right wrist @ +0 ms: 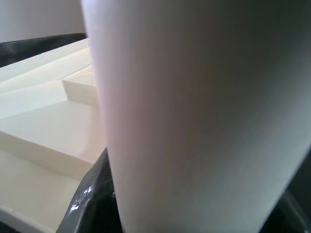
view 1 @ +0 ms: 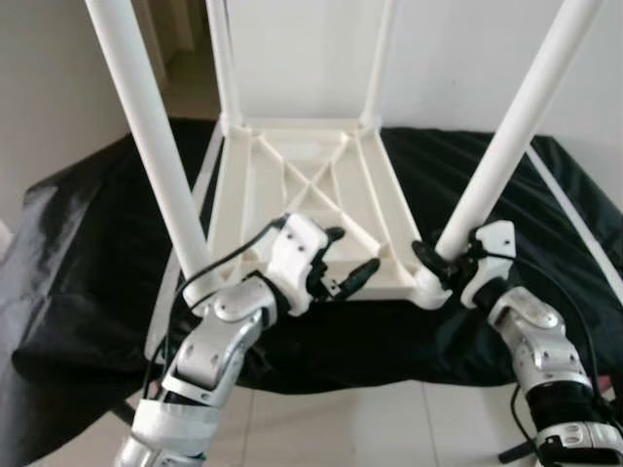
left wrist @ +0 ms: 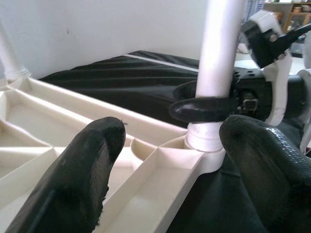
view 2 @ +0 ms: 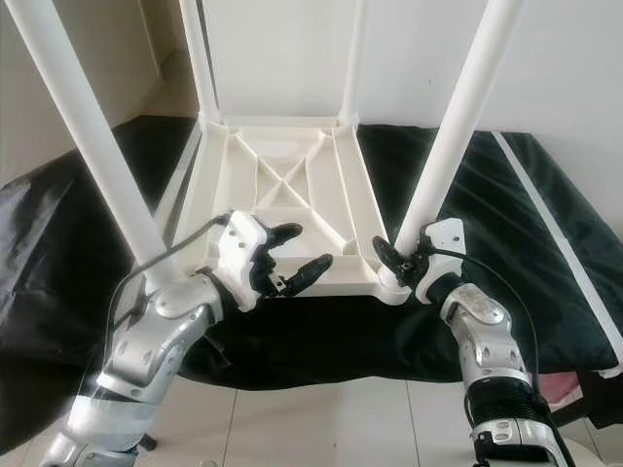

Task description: Building children table

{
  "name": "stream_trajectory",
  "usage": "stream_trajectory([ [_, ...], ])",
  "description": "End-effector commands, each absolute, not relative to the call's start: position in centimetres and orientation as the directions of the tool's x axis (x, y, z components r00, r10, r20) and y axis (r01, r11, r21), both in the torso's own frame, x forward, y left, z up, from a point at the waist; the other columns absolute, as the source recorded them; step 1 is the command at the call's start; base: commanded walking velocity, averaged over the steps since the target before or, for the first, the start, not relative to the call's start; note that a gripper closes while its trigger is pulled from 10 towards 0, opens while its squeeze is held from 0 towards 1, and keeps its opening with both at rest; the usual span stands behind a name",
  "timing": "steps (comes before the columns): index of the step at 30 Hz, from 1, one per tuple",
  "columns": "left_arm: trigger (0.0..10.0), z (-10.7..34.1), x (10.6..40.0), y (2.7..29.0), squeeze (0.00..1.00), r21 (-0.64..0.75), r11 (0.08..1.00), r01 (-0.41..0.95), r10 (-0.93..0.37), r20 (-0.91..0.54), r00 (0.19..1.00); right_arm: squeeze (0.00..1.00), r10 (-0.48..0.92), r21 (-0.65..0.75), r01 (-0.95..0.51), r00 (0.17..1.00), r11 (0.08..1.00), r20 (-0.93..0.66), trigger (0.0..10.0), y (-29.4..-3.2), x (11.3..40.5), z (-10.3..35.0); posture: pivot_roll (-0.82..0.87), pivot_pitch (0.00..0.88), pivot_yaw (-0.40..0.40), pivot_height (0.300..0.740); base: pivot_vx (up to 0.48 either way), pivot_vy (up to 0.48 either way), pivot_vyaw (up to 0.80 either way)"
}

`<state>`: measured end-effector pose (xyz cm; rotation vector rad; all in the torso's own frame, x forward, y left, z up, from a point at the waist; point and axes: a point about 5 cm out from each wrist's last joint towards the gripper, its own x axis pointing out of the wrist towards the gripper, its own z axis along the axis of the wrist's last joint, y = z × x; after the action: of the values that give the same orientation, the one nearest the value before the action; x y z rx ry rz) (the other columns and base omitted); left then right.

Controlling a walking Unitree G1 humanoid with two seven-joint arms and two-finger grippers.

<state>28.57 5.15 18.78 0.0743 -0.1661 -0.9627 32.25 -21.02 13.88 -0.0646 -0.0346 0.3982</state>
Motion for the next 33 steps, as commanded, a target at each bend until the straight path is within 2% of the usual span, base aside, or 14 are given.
stream_trajectory([
  [1,10.0,18.7,28.8,5.1,0.00,0.144,0.584,0.799,-0.812,0.108,0.574,0.00,0.341,-0.073,-0.346,0.937,0.935,-0.070,10.0,-21.2,31.8,12.2,-0.03,0.000,-0.045,0.740,0.000,0.000,0.00],
  [4,10.0,18.6,28.8,4.9,0.00,0.143,0.580,0.802,-0.815,0.108,0.570,0.00,0.302,-0.047,-0.305,0.951,0.951,-0.065,10.0,-20.7,31.8,12.3,-0.04,0.000,-0.044,0.740,0.000,0.000,0.00],
  [6,10.0,18.6,28.6,4.7,0.00,0.138,0.571,0.809,-0.821,0.108,0.561,0.00,0.212,-0.002,-0.213,0.974,0.977,-0.080,10.0,-20.3,31.8,12.0,-0.04,0.000,-0.045,0.740,0.000,0.000,0.00],
  [9,10.0,18.5,28.6,4.6,0.00,0.137,0.568,0.811,-0.823,0.107,0.558,0.00,0.179,0.000,-0.179,0.980,0.984,-0.085,10.0,-20.2,31.8,12.0,-0.04,0.000,-0.044,0.740,0.000,0.000,0.00],
  [12,10.0,18.4,28.5,4.6,0.00,0.134,0.562,0.816,-0.827,0.104,0.552,0.00,0.076,0.029,-0.074,0.994,0.997,-0.079,10.0,-19.3,31.5,12.0,-0.04,0.000,-0.048,0.740,0.000,0.000,0.00],
  [24,10.0,18.1,28.1,4.7,0.00,0.131,0.558,0.820,-0.830,0.094,0.550,0.00,-0.232,0.141,0.239,0.971,0.961,-0.064,10.0,-16.6,30.3,12.3,-0.02,0.000,-0.043,0.740,0.000,0.000,0.00],
  [33,10.0,17.9,27.8,4.6,0.00,0.130,0.545,0.828,-0.838,0.084,0.539,0.00,-0.231,0.156,0.241,0.970,0.958,-0.080,10.0,-15.8,30.0,12.5,-0.02,0.000,-0.037,0.740,0.000,0.000,0.00],
])
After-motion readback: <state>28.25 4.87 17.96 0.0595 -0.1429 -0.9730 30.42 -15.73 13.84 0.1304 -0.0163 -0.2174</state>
